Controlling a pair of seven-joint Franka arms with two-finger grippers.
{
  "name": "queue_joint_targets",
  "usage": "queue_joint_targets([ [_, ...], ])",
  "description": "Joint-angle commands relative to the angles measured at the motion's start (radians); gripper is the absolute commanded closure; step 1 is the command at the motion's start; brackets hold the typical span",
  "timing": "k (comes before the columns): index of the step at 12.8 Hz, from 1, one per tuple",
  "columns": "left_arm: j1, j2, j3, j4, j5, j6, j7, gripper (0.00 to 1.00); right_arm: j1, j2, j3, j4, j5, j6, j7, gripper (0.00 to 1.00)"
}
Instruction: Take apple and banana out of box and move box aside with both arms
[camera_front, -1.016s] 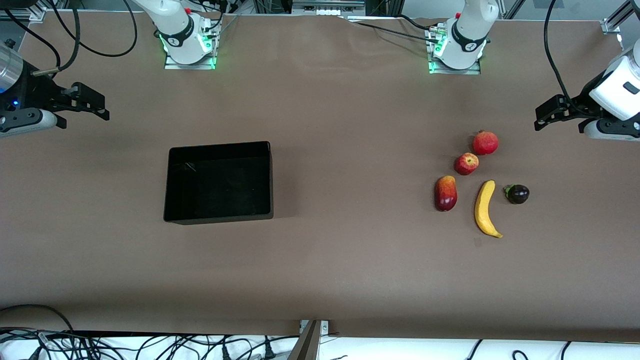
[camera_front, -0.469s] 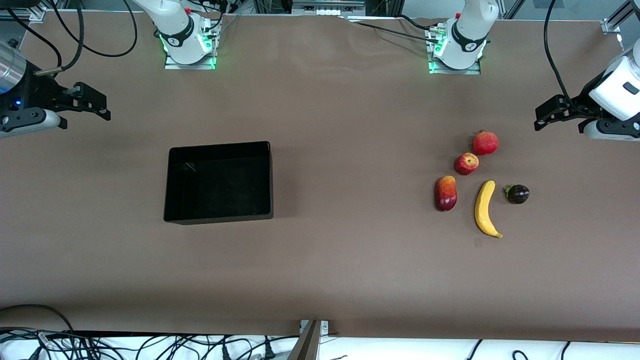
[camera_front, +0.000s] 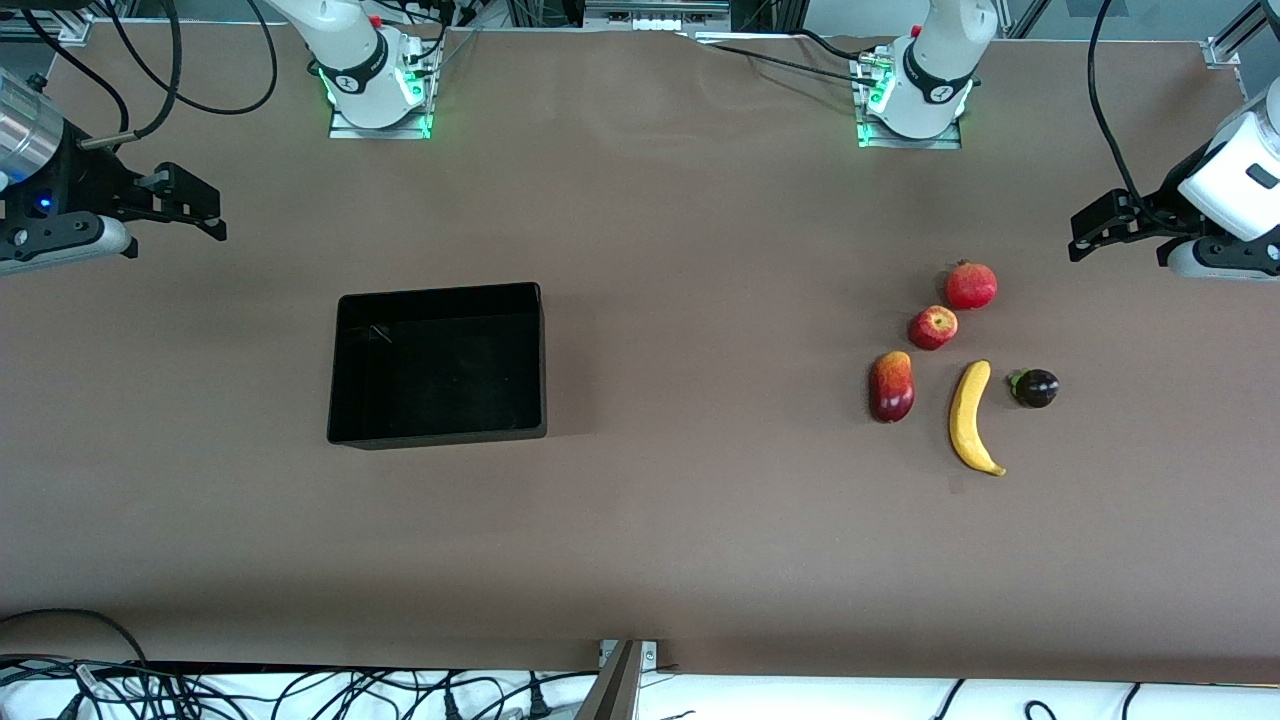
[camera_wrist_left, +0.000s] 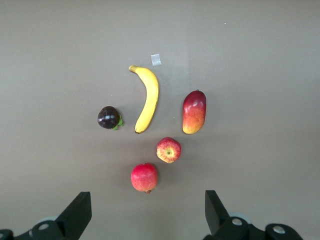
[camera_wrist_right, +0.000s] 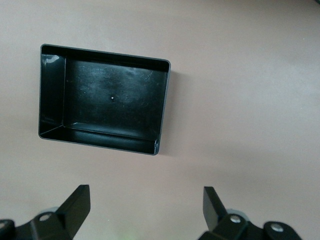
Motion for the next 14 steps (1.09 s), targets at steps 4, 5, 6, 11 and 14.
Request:
queue_joint_targets([
  [4, -0.004, 0.016, -0.002, 0.038, 0.017, -0.027, -0.007, 0.0, -0.005, 0.0, -0.003, 0.022, -0.022, 0.003, 0.012, 0.0],
  [5, -0.004, 0.016, -0.002, 0.038, 0.015, -0.027, -0.007, 0.0, -0.003, 0.0, -0.003, 0.022, -0.03, 0.003, 0.012, 0.0],
  [6, -0.004, 0.016, -0.002, 0.038, 0.015, -0.027, -0.007, 0.0, -0.003, 0.0, -0.003, 0.022, -0.03, 0.003, 0.01, 0.0],
  [11, -0.003, 0.016, -0.001, 0.038, 0.017, -0.027, -0.005, 0.0, -0.008, 0.002, -0.003, 0.023, -0.03, 0.003, 0.004, 0.0],
  [14, -0.003, 0.016, -0.001, 0.038, 0.015, -0.027, -0.004, 0.0, -0.003, 0.002, -0.006, 0.023, -0.032, 0.003, 0.006, 0.0],
])
